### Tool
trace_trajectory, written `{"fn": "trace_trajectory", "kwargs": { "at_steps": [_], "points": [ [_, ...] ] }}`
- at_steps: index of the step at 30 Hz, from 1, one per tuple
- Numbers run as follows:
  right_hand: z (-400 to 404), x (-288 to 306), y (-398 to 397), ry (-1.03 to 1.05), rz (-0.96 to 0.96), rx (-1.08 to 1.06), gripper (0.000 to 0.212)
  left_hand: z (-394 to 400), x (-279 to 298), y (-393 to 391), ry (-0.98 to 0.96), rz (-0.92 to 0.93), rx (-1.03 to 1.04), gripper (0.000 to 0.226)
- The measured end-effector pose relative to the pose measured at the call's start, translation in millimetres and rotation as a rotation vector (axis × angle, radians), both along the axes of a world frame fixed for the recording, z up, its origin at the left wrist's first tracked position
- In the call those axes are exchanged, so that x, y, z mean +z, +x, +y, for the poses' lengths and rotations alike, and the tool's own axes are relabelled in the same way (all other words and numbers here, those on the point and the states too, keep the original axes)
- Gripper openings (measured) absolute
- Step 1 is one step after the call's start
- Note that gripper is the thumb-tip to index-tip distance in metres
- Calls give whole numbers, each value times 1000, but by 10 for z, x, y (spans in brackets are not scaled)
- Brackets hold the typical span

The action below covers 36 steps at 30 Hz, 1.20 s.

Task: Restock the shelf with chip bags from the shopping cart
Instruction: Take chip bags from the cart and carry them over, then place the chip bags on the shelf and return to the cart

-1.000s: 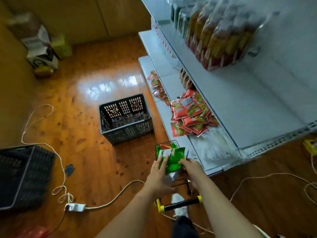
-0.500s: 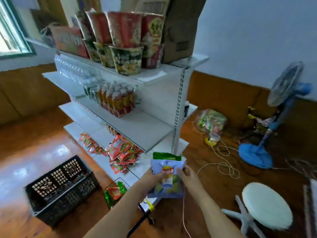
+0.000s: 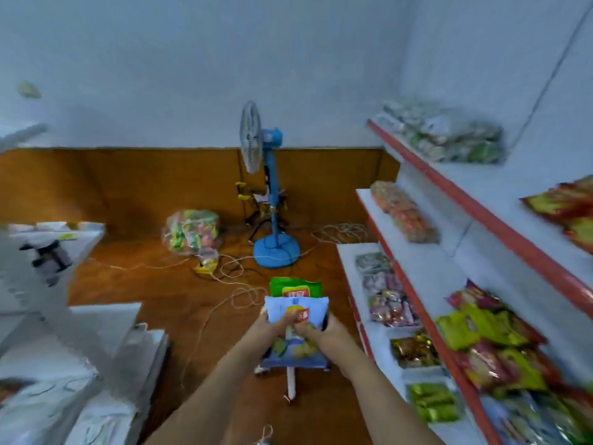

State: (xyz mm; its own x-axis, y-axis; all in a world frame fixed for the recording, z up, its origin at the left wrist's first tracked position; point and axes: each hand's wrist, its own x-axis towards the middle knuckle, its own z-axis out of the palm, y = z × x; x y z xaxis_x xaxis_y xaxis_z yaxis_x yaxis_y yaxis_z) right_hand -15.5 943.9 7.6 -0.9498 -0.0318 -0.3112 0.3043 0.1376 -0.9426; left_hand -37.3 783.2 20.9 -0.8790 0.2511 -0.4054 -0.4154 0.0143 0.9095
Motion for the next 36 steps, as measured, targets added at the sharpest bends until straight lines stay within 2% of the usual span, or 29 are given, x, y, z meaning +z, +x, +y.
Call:
{"fn": "trace_trajectory", "kwargs": {
  "at_steps": [4,6,9,12,14,18,21,24,26,29,31,36],
  "points": [
    [1285,-66,-69,1,-21,-328,32,1391,-115,-384,-45,16,-205,29],
    [1791,-145,-36,21,-36,-456,32,1967,-226,-501,-73,21,-314,37],
    [2330,-242,-17,36,-59,-589,60,2591,-381,-675,-81,32,-462,27],
    [2677,-346,-95,-13,-140,-617,41,3012,-585,-915,-114,8,-615,31],
    [2877,-457,-224,-22,-184,-650,37,3223,-728,-1142,-114,-1,-704,29],
    [3268,-739,-651,24,-195,-702,51,3601,-1040,-1797,-131,3,-791,31],
    [3489,-664,-1115,26,-223,-826,81,3882,-1304,-2379,-225,53,-910,64],
    [3876,-891,-1585,108,-225,-883,94,4167,-1375,-2868,-335,88,-972,74],
    [4243,-1273,-1830,196,-271,-904,86,4387,-1469,-3170,-376,108,-994,74],
    [4586,-1412,-2168,274,-360,-885,42,4721,-1734,-3602,-426,192,-1062,66],
    [4711,-1392,-2357,294,-409,-886,25,4948,-1918,-3812,-441,217,-1080,59],
    [4902,-1372,-2641,427,-495,-832,31,5478,-2340,-4014,-466,273,-1155,53]
  ]
}}
